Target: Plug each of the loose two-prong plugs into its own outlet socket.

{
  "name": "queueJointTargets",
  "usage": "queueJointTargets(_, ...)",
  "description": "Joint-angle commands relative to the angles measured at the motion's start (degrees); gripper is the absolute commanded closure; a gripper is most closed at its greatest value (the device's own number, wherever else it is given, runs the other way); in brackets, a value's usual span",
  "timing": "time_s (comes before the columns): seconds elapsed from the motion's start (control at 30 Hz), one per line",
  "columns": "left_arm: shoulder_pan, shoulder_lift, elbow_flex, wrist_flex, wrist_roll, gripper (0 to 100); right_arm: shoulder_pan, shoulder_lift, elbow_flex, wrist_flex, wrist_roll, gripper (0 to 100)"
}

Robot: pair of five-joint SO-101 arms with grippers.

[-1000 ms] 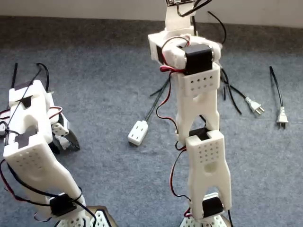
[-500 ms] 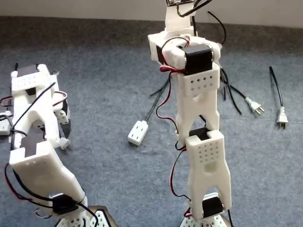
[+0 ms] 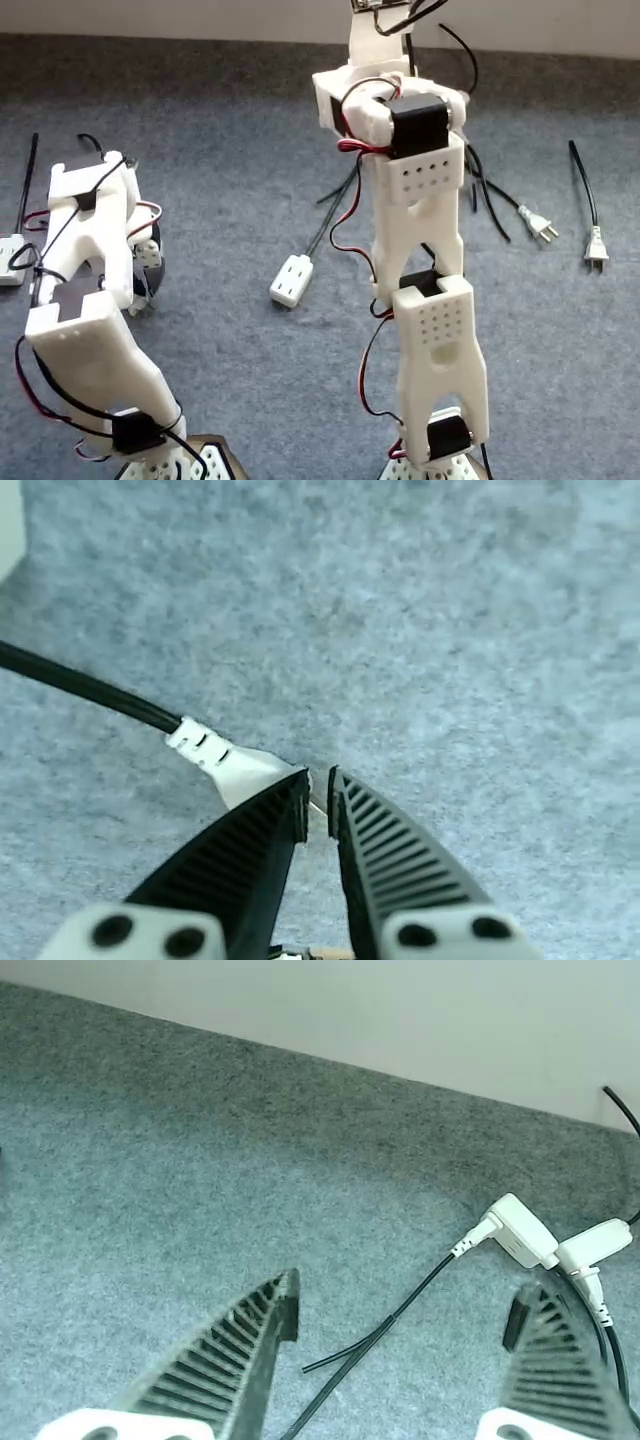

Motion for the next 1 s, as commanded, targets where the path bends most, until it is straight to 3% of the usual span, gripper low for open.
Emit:
queueJointTargets(0.0, -5.76, 1.45, 0.31, -2.2, -3.25, 94, -0.48, -1.19, -4.35, 1.8, 0.62, 67.4)
queueJointTargets(0.3, -13.32, 1.54, 0.57, -1.85, -10.29, 94, -0.48, -1.1, -4.35, 1.71, 0.62, 67.4)
queueJointTargets(0.73, -21.58, 1.45, -3.3, -1.76, -13.71, 94, -0.48, -1.19, -4.35, 1.71, 0.62, 67.4)
queueJointTargets(0.97, -23.34, 1.45, -12.44, 4.48, -13.8, 94, -0.48, -1.19, -4.35, 1.71, 0.62, 67.4)
